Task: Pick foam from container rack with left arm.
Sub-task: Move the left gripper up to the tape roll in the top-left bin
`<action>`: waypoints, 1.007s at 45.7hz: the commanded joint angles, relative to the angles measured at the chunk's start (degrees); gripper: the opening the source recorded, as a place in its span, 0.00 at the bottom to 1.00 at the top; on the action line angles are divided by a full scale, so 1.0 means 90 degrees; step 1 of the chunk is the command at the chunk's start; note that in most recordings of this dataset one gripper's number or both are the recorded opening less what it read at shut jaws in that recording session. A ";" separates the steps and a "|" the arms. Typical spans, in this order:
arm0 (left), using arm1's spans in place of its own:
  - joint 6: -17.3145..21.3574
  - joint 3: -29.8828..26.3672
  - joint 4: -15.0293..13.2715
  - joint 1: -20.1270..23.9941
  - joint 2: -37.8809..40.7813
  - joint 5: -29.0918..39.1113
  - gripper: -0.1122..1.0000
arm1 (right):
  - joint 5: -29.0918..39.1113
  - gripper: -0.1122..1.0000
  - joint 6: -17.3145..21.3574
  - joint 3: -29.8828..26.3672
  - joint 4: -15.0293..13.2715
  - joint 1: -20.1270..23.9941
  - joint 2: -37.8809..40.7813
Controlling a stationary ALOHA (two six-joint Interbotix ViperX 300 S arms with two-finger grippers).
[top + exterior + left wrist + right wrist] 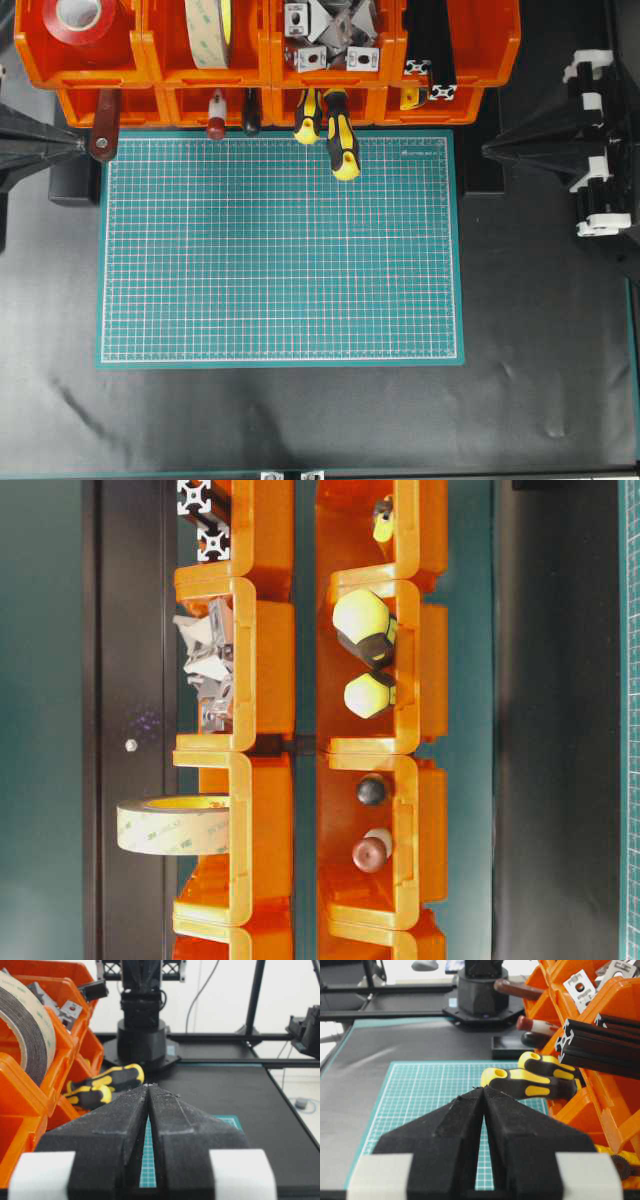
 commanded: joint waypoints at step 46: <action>-0.6230 -0.4424 0.0352 0.1250 0.1338 0.4619 0.10 | -0.0068 0.10 0.0420 -0.0137 0.0078 0.0010 0.0098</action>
